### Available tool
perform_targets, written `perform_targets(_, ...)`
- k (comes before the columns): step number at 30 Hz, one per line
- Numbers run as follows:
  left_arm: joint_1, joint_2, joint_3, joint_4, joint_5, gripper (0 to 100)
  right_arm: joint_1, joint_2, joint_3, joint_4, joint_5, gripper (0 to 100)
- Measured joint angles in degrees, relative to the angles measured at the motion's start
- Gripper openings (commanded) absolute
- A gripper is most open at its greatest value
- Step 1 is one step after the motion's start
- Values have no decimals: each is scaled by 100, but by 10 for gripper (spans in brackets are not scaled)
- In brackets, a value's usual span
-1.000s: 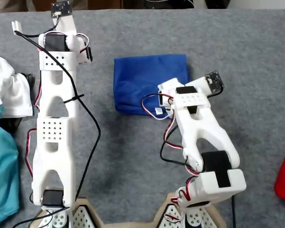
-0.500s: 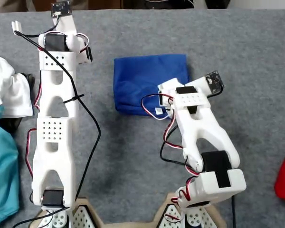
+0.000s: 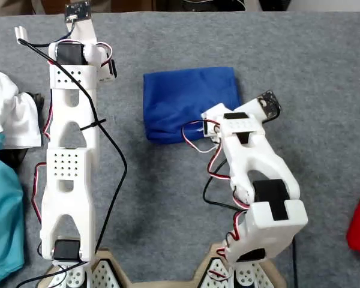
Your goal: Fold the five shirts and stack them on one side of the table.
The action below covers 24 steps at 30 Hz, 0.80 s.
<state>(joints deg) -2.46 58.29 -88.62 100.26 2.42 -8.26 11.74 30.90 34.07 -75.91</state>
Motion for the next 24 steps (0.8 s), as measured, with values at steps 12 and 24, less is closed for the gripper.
perform_targets(12, 0, 0, 0, 0, 0, 128, 343, -1486, 0, 519, 229, 5)
perform_targets(24, -281, 0, 0, 0, -35, 126, 2840, -2734, 9, 563, 1547, 5)
